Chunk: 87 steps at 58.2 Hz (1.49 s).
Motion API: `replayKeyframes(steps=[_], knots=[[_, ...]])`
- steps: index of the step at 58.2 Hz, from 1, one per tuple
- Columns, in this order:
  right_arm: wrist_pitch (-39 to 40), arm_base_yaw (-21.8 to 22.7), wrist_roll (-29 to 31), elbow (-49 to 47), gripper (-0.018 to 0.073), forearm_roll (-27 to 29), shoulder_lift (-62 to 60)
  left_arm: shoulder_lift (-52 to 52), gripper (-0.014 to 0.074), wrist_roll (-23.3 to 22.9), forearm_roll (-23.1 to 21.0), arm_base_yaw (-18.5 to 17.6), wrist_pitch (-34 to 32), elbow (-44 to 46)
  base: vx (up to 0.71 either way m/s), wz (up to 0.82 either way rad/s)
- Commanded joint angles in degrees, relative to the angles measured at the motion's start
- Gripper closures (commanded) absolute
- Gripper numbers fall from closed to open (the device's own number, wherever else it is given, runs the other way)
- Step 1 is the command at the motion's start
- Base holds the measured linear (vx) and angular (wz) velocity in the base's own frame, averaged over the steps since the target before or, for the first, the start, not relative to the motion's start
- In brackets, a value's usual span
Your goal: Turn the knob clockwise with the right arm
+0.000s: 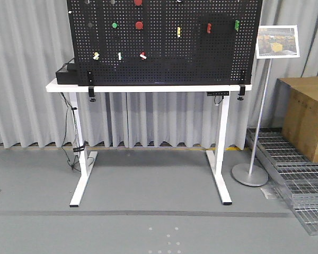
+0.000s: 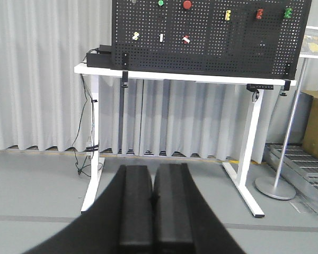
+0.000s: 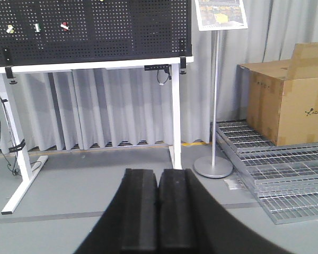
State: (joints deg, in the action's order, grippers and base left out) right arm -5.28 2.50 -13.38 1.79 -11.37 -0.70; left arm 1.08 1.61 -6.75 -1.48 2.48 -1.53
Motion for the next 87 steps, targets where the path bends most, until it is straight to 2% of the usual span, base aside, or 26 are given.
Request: replayKeyframes(steps=[1,87], knots=[[4.70,0.38,0.37,0.29,0.0568,-0.17,-0.59,-0.01,0.0603,-0.26,-0.44,0.11,-4.71,-0.75,0.00,0.00],[4.68,0.38,0.37,0.29,0.0568,-0.17,-0.59,-0.01,0.0603,-0.26,-0.44,0.11,-4.71,-0.75,0.05,0.01]])
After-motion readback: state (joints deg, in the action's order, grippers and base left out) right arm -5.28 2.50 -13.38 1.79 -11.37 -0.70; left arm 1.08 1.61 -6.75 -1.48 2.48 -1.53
